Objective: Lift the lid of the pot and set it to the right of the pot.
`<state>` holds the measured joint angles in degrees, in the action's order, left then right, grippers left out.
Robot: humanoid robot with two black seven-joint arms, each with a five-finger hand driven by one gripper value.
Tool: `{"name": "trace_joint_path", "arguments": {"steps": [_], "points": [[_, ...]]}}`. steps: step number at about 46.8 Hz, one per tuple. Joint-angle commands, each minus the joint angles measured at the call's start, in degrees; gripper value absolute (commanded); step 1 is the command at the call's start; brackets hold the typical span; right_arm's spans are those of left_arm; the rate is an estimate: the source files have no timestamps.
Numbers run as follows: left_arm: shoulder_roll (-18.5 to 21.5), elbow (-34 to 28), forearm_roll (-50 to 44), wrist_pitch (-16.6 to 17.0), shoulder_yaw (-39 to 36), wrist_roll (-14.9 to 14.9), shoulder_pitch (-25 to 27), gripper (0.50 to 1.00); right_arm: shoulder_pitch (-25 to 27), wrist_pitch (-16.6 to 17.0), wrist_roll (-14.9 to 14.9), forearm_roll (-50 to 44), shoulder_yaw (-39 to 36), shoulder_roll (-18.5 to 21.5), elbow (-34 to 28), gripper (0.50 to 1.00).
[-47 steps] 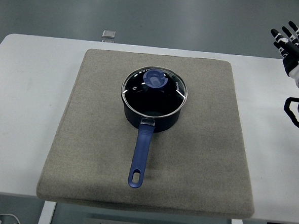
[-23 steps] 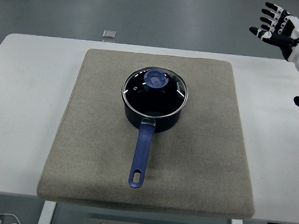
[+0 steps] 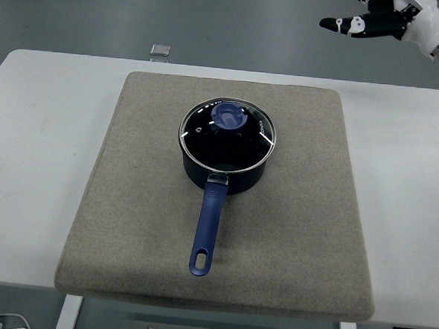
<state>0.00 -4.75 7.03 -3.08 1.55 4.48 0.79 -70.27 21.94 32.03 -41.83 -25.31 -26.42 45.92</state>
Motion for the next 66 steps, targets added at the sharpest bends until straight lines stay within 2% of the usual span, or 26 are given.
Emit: {"name": "trace_joint_path", "arguments": {"steps": [1, 6, 18, 26, 34, 39, 45, 60, 66], "points": [[0.0, 0.0, 0.0, 0.0, -0.05, 0.0, 0.0, 1.0, -1.18, 1.0, -0.04, -0.88, 0.09, -0.13, 2.15, 0.917], [0.0, 0.0, 0.0, 0.0, 0.04, 0.0, 0.0, 1.0, -1.62, 1.18, 0.23, -4.74, 0.0, -0.21, 4.44, 0.915], [0.0, 0.0, 0.0, 0.0, 0.04, 0.0, 0.0, 1.0, -0.92, 0.92, 2.97, -16.95, 0.0, 0.93, 9.36, 0.915], [0.0, 0.0, 0.0, 0.0, 0.04, 0.0, 0.0, 1.0, -0.31, 0.21, 2.97, -26.8, 0.0, 2.77, 10.33, 0.913], [0.0, 0.0, 0.0, 0.0, -0.05, 0.0, 0.0, 1.0, -0.13, -0.93, 2.97, -32.52, 0.09, 3.91, 10.6, 0.913], [0.0, 0.0, 0.0, 0.0, -0.05, 0.0, 0.0, 1.0, 0.57, -1.54, 2.97, -34.54, 1.14, 4.79, 10.6, 0.913], [0.0, 0.0, 0.0, 0.0, 0.04, 0.0, 0.0, 1.0, 1.28, -4.0, 2.97, -37.0, 3.6, 5.06, 10.6, 0.913], [0.0, 0.0, 0.0, 0.0, 0.04, 0.0, 0.0, 1.0, 2.42, -8.92, 2.97, -37.97, 7.47, 6.46, 10.51, 0.913], [0.0, 0.0, 0.0, 0.0, 0.04, 0.0, 0.0, 1.0, 3.3, -9.72, 2.97, -38.32, 7.65, 7.08, 10.33, 0.913]]}}
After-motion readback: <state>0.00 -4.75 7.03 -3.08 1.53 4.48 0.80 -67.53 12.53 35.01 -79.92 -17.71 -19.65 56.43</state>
